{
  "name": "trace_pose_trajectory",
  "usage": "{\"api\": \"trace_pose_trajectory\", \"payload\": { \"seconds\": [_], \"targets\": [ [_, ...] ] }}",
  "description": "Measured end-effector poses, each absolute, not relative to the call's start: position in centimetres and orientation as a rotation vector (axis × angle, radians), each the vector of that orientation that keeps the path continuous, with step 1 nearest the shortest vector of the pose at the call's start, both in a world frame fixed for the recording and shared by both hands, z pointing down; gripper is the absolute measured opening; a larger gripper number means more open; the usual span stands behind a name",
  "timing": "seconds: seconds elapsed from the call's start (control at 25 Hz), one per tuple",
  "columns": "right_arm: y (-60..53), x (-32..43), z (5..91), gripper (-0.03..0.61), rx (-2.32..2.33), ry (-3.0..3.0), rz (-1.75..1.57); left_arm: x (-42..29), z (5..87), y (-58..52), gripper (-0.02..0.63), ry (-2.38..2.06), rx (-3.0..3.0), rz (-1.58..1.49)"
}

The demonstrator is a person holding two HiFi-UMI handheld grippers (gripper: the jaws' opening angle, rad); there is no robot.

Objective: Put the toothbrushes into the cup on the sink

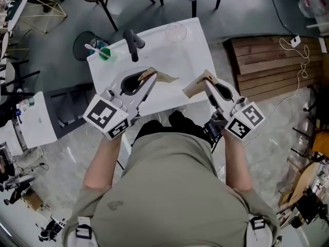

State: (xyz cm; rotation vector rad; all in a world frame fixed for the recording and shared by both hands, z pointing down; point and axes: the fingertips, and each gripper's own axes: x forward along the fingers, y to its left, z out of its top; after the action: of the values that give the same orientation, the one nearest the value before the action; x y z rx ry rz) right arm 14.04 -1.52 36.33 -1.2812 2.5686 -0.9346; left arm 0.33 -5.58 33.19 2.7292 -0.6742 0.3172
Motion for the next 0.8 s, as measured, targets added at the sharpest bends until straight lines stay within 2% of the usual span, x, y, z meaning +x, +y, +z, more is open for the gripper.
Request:
{"api": "trace_pose_trajectory", "payload": {
  "seconds": [0.8],
  "targets": [
    [-5.4, 13.9, 35.7, 0.014, -1.325, 2.608, -0.907, -1.0, 33.7, -8.6, 0.048, -0.687, 2.708, 0.279]
  ]
}}
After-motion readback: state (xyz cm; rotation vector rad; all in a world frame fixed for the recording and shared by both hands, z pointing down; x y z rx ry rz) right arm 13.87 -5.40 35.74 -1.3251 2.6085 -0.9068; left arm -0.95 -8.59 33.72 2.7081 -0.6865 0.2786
